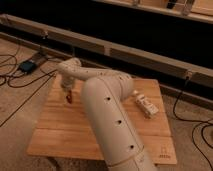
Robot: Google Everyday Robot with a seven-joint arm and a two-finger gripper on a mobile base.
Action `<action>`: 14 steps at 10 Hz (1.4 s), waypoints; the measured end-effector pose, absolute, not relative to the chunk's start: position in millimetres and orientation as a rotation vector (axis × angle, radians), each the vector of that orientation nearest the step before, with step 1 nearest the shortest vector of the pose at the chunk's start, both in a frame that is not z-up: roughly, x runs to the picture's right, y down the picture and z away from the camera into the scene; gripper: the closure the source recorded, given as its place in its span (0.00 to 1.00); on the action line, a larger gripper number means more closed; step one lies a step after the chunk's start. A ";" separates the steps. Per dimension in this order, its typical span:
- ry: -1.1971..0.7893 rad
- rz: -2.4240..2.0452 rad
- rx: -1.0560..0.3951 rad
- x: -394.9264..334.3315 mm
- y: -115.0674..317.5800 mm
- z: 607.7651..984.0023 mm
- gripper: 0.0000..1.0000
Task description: Place the pepper in the ceramic bowl
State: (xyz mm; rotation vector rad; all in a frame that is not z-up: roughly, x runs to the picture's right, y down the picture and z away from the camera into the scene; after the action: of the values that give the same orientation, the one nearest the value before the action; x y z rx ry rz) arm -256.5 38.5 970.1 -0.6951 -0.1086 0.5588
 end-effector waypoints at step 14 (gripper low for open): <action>-0.168 0.659 -0.678 -208.1 -35.9 945.2 1.00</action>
State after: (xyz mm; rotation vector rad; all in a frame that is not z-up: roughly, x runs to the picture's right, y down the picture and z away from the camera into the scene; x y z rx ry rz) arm -208.1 -35.9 945.2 -0.6775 -0.1677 0.6588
